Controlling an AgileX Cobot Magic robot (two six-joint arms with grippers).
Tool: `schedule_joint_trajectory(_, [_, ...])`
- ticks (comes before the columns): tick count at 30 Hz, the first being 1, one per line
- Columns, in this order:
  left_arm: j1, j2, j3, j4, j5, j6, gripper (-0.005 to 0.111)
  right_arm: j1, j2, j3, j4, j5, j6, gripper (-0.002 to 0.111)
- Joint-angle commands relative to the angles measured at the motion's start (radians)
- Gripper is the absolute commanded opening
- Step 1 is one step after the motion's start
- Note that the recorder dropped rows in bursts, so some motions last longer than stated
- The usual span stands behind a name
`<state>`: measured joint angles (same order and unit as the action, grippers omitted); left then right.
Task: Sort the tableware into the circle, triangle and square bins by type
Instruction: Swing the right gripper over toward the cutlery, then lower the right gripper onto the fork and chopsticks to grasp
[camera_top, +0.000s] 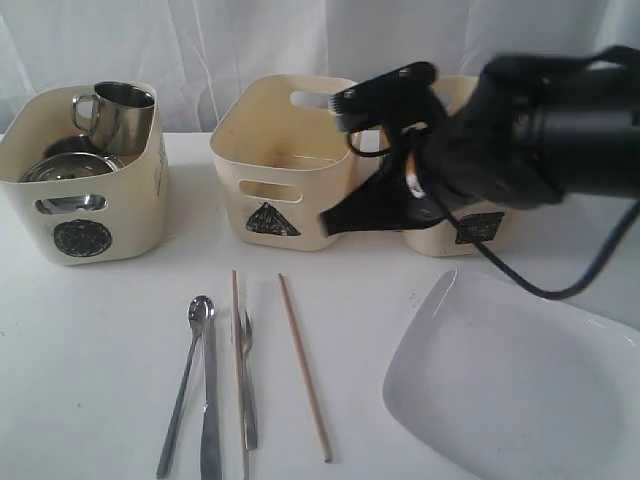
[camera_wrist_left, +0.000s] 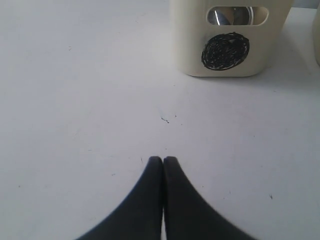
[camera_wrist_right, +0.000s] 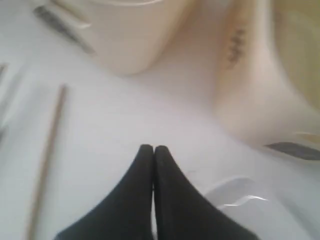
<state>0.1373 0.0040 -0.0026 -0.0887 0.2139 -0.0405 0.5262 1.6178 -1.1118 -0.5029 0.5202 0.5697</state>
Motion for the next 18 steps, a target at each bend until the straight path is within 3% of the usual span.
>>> schedule_joint_trajectory(1, [0.000,-0.004,0.003,-0.006,-0.004,-0.006,0.000,0.040,0.133,-0.157,0.516,0.170,-0.418,0.000])
schedule_joint_trajectory(11, [0.000,-0.004,0.003,-0.006,-0.004,-0.006,0.000,0.139,0.283,-0.192,0.611,0.097,-0.474,0.002])
schedule_joint_trajectory(14, [0.000,-0.004,0.003,-0.006,-0.004,-0.006,0.000,0.166,0.312,-0.194,0.625,0.072,-0.564,0.014])
schedule_joint_trajectory(18, [0.000,-0.004,0.003,-0.006,-0.004,-0.006,0.000,0.186,0.346,-0.194,0.661,0.085,-0.570,0.041])
